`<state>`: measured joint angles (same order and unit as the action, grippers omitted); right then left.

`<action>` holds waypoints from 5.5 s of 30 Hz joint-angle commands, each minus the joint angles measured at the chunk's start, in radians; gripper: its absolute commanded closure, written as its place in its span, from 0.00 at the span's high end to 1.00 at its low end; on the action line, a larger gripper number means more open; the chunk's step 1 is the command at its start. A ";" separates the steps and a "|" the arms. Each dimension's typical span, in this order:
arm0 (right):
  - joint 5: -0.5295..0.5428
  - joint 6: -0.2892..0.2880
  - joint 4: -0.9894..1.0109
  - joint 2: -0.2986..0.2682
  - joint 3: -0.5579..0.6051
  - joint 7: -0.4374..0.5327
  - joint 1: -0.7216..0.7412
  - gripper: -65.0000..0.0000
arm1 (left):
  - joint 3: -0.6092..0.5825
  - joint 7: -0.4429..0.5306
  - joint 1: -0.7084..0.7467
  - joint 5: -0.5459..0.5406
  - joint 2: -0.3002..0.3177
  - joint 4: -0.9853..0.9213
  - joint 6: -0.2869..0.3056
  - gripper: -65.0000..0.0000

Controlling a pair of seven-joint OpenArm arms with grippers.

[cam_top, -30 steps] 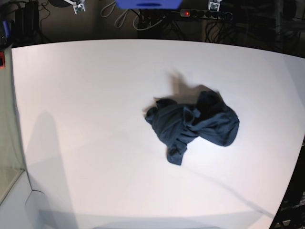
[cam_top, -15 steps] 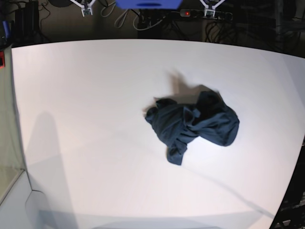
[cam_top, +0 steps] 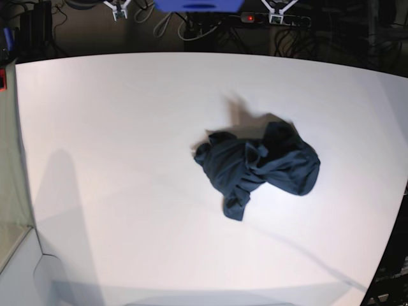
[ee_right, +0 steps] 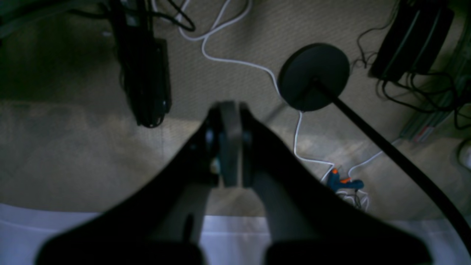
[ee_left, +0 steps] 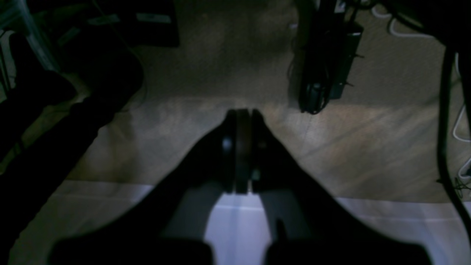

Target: Layout the t-shirt on the table in an organized manner, then fold the t-shirt properly

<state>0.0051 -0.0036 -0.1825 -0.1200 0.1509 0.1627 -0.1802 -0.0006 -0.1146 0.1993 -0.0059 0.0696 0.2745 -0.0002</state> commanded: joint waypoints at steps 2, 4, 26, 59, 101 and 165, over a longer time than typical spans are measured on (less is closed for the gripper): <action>0.002 -0.002 -0.004 -0.007 -0.003 0.008 -0.009 0.11 | 0.001 0.002 0.004 -0.003 0.005 -0.001 -0.004 0.00; 0.002 -0.002 -0.004 -0.007 -0.003 0.008 -0.011 0.14 | 0.001 0.002 0.004 -0.003 0.006 -0.002 -0.004 0.00; 0.000 -0.002 -0.111 -0.010 -0.007 0.005 -0.092 0.15 | 0.001 0.002 0.160 -0.003 0.005 0.185 -0.004 0.00; 0.000 -0.002 -1.598 -0.128 -0.101 -0.407 -0.830 0.00 | 0.001 -0.130 0.825 -0.001 0.016 1.445 -0.011 0.00; 0.000 -0.002 -1.865 -0.048 0.112 -0.506 -0.213 0.00 | 0.003 -0.129 0.599 -0.001 0.006 1.753 -0.011 0.00; 0.000 -0.184 -1.224 0.130 0.470 -0.734 0.496 0.00 | 0.003 -0.122 0.644 -0.001 0.006 1.755 -0.013 0.15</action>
<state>0.0002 -0.1791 -1.3796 -0.0010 0.6243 -0.6033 0.2893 0.0029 -0.2584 0.8333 -0.0059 0.0769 2.0094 -0.0074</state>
